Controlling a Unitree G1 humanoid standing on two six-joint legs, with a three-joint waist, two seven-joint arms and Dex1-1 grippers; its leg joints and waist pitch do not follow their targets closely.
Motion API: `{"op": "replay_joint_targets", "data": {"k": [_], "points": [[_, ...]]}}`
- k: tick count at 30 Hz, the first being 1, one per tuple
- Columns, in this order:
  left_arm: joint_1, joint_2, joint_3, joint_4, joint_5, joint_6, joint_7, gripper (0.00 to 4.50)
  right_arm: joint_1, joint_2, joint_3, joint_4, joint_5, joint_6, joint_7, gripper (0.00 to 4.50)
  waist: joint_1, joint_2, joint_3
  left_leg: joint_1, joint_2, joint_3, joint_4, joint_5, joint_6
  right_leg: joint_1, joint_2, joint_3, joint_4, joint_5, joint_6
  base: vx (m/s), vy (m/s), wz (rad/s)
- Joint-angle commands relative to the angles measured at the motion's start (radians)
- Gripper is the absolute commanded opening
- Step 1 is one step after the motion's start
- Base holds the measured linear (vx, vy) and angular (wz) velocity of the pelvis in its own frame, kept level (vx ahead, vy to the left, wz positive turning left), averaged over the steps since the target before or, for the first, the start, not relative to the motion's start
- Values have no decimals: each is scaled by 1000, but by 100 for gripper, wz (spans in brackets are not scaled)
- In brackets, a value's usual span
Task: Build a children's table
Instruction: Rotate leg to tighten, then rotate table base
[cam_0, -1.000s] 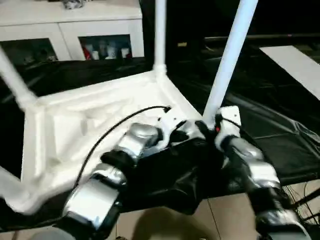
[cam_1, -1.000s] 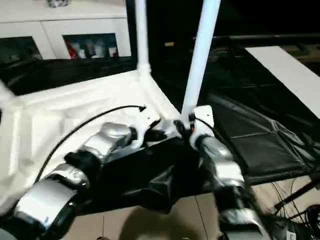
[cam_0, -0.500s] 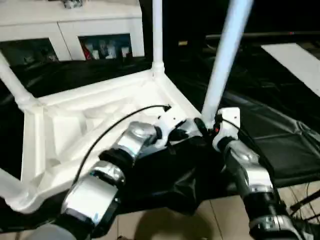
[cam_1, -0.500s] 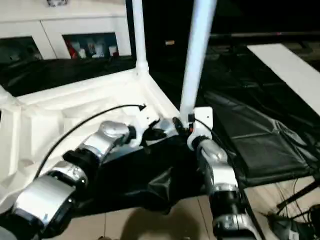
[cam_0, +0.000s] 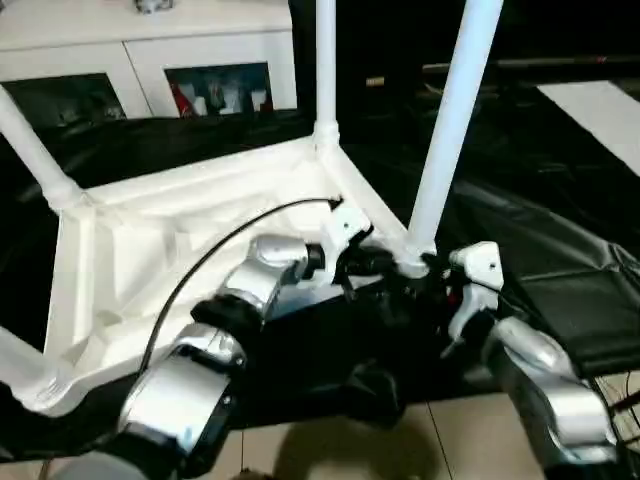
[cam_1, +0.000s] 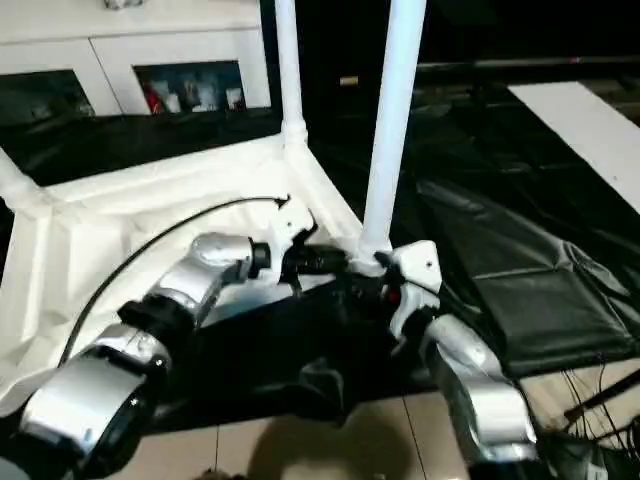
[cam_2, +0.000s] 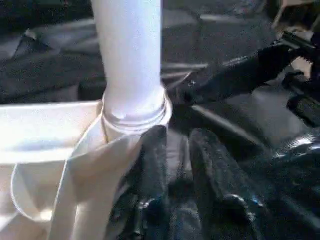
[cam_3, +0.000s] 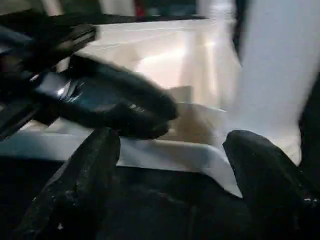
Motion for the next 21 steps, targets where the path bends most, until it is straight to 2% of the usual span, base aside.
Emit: {"op": "replay_joint_targets", "data": {"k": [1, 2, 3, 4, 5, 6, 7, 8, 9, 10, 11, 12, 13, 14, 15, 16, 17, 18, 19, 20, 21], "points": [[58, 82, 13, -151, -31, 120, -70, 136, -5, -8, 11, -53, 31, 24, 41, 363, 4, -16, -66, 9, 20, -12, -68, -185, 82, 54, -29, 23, -66, -131, -227, 0, 0, 0], [94, 123, 2, -222, -35, 176, -101, 136, -18, -2, 10, -47, 25, 19, 36, 363, 0, -15, -65, 8, 18, -11, -68, -185, 82, 51, -26, 23, -68, -138, -225, 0, 0, 0], [161, 198, -23, -343, -38, 270, -153, 144, -50, 19, 2, -14, 6, 10, 5, 363, -5, -9, -66, 15, 23, -12, -71, -191, 68, 48, -27, 24, -65, -145, -232, 0, 0, 0], [163, 199, -23, -346, -38, 272, -154, 144, -51, 19, 2, -13, 6, 10, 5, 363, -16, -8, -63, 7, 19, -13, -74, -187, 57, 49, -21, 23, -65, -156, -228, 0, 0, 0], [215, 254, -43, -431, -39, 314, -191, 152, -71, 32, 0, 9, 12, 18, 0, 363, -13, -6, -65, 18, 20, -10, -72, -200, 47, 43, -19, 23, -67, -166, -227, 0, 0, 0], [245, 283, -49, -476, -41, 335, -204, 167, -80, 35, 4, 23, 17, 31, 4, 363, -17, -12, -64, 18, 21, -10, -73, -202, 40, 42, -18, 26, -67, -163, -229, 0, 0, 0], [281, 315, -55, -529, -45, 356, -216, 177, -91, 36, 13, 43, 14, 30, 13, 363, -11, -7, -68, 22, 26, -13, -73, -197, 30, 43, -23, 26, -59, -147, -236, 0, 0, 0], [317, 345, -58, -584, -55, 388, -224, 177, -103, 41, 23, 68, 7, 24, 20, 363, -13, -11, -65, 20, 23, -10, -74, -195, 33, 40, -17, 27, -63, -148, -232, 0, 0, 0], [340, 362, -58, -621, -61, 410, -229, 187, -110, 41, 31, 79, 4, 21, 25, 363, -10, -5, -67, 23, 25, -11, -74, -186, 25, 40, -19, 27, -56, -123, -238, 0, 0, 0], [366, 376, -55, -663, -63, 432, -224, 197, -125, 46, 36, 105, -6, 16, 20, 363, -4, -7, -66, 28, 24, -7, -72, -186, 23, 35, -15, 28, -57, -123, -238, 0, 0, 0], [366, 376, -55, -663, -63, 432, -224, 210, -125, 46, 36, 105, -6, 16, 20, 363, -5, -7, -64, 27, 23, -8, -74, -193, 20, 35, -15, 28, -59, -129, -237, 0, 0, 0], [388, 386, -50, -704, -69, 460, -211, 210, -143, 49, 40, 126, -10, 10, 18, 363, -1, -13, -63, 28, 23, -6, -74, -204, 10, 36, -16, 29, -58, -145, -232, 0, 0, 0], [409, 387, -41, -738, -68, 480, -187, 219, -166, 59, 43, 153, -11, 5, 15, 363, -1, -12, -62, 25, 23, -8, -76, -213, 3, 37, -18, 30, -59, -161, -223, 0, 0, 0], [432, 388, -35, -781, -64, 513, -152, 219, -194, 69, 45, 186, -17, -1, 9, 363, -2, -23, -61, 25, 23, -7, -77, -217, 1, 38, -18, 31, -60, -167, -220, 0, 0, 0], [449, 382, -30, -803, -59, 531, -124, 223, -217, 78, 47, 214, -22, -10, 7, 363, -1, -23, -60, 23, 20, -8, -77, -221, -1, 38, -19, 31, -62, -198, -208, 0, 0, 0], [496, 358, -17, -855, -24, 580, -36, 235, -271, 101, 50, 293, -39, -34, 0, 363, -2, -27, -59, 22, 20, -8, -77, -221, -4, 37, -19, 32, -63, -206, -201, 0, 0, 0], [496, 358, -17, -855, -24, 580, -36, 247, -271, 101, 50, 293, -39, -34, 0, 363, -5, -23, -62, 23, 22, -8, -75, -223, -8, 37, -20, 33, -58, -197, -204, 0, 0, 0], [515, 352, -12, -860, 7, 587, 6, 256, -287, 107, 49, 323, -47, -49, -5, 363, -5, -35, -60, 19, 20, -8, -74, -217, -6, 39, -22, 33, -62, -217, -192, 0, 0, 0], [539, 350, -5, -861, 47, 589, 54, 261, -305, 115, 42, 355, -54, -62, -20, 363, -5, -42, -61, 18, 20, -8, -73, -207, -2, 38, -21, 34, -64, -226, -177, 0, 0, 0], [562, 356, 0, -872, 72, 599, 93, 268, -326, 124, 30, 388, -57, -75, -41, 363, -4, -35, -61, 18, 21, -10, -73, -203, -5, 37, -22, 34, -62, -221, -175, 0, 0, 0], [571, 360, 1, -880, 74, 605, 102, 277, -334, 128, 23, 402, -57, -80, -51, 363, -5, -34, -62, 19, 19, -10, -74, -202, -14, 36, -17, 33, -63, -211, -169, 0, 0, 0]]}}
